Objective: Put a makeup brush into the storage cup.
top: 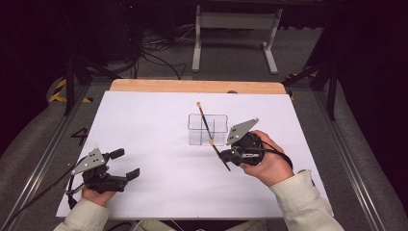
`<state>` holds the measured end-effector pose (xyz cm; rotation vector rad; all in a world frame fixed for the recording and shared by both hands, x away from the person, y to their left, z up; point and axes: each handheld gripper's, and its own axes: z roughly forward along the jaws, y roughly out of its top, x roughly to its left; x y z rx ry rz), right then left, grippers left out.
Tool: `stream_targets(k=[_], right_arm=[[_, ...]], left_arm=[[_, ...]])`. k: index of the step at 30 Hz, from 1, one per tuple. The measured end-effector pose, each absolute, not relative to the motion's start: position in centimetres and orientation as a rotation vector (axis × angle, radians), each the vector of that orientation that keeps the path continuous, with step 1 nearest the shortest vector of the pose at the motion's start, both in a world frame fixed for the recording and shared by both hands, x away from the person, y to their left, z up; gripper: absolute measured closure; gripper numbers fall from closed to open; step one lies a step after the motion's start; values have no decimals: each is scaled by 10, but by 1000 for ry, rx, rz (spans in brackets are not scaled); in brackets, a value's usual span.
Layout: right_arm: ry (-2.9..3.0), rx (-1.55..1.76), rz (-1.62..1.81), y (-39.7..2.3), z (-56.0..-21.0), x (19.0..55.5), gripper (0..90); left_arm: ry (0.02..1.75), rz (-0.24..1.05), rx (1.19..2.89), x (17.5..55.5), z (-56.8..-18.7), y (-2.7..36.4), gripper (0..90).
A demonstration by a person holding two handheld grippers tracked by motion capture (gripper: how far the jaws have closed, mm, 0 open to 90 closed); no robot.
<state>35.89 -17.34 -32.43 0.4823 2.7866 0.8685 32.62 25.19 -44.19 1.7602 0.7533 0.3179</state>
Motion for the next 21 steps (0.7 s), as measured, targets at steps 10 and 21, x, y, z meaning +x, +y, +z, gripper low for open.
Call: stream_targets(k=[10, 21], right_arm=[[2730, 509, 972, -176, -315, 360, 836], [2666, 538, 1066, -180, -305, 361, 836]], left_arm=[[754, 316, 1761, 326, -442, 252, 23], [753, 333, 1770, 328, -444, 253, 22]])
